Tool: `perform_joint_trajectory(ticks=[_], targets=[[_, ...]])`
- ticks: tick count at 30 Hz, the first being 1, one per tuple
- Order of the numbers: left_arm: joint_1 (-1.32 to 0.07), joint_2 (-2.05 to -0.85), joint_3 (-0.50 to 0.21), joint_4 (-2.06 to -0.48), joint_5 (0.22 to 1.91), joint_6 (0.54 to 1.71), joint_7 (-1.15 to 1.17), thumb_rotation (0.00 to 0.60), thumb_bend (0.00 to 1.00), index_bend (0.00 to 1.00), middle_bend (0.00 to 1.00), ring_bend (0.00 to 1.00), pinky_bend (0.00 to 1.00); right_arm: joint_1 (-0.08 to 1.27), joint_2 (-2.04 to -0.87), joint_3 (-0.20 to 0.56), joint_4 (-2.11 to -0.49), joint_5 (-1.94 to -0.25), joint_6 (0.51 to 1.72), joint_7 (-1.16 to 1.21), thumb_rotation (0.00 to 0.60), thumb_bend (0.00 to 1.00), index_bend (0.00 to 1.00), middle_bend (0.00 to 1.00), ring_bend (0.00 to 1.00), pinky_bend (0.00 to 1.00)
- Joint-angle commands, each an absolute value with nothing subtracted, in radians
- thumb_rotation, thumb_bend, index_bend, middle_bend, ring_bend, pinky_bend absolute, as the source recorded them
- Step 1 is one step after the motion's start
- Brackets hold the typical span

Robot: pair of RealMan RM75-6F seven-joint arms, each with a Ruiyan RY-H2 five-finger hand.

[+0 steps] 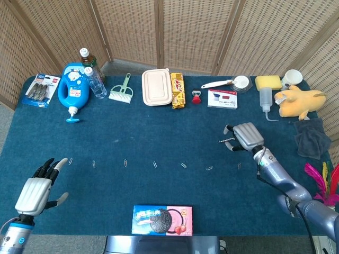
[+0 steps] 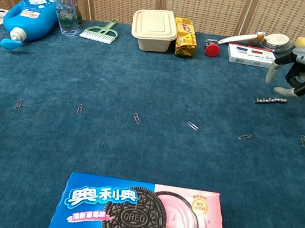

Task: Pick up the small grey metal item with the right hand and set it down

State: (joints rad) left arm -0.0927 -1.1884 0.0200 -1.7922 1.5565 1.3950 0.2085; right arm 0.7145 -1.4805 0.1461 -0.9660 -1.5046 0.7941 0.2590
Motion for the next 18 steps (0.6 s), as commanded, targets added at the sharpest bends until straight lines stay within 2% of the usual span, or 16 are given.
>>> perform_joint_trajectory(ticks=[1, 4, 8, 12, 18], targets=[[-0.094, -1.188, 0.02, -1.794, 1.554, 1.394, 0.211, 0.6, 0.42, 0.03, 0.15, 0.05, 0.15, 0.731, -1.502, 0.145, -0.938, -1.478, 0.765, 0.225, 0.472, 0.41, 0.23, 0.81, 0.84, 0.63], [-0.096, -1.187, 0.02, -1.797, 1.554, 1.394, 0.213, 0.6, 0.42, 0.02, 0.15, 0.05, 0.15, 0.74, -1.516, 0.146, -0.914, -1.461, 0.75, 0.183, 0.535, 0.42, 0.11, 0.79, 0.81, 0.6], [-0.098, -1.185, 0.02, -1.799, 1.555, 1.397, 0.213, 0.6, 0.42, 0.02, 0.15, 0.05, 0.15, 0.748, -1.534, 0.15, -0.888, -1.437, 0.744, 0.115, 0.588, 0.46, 0.03, 0.77, 0.8, 0.57], [-0.098, -1.184, 0.021, -1.797, 1.555, 1.398, 0.21, 0.6, 0.42, 0.02, 0.15, 0.05, 0.15, 0.749, -1.539, 0.15, -0.88, -1.414, 0.742, 0.049, 0.6, 0.53, 0.01, 0.76, 0.8, 0.56], [-0.099, -1.186, 0.021, -1.796, 1.559, 1.405, 0.204, 0.6, 0.42, 0.02, 0.15, 0.05, 0.15, 0.748, -1.536, 0.152, -0.895, -1.38, 0.737, -0.022, 0.6, 0.55, 0.04, 0.76, 0.79, 0.56]])
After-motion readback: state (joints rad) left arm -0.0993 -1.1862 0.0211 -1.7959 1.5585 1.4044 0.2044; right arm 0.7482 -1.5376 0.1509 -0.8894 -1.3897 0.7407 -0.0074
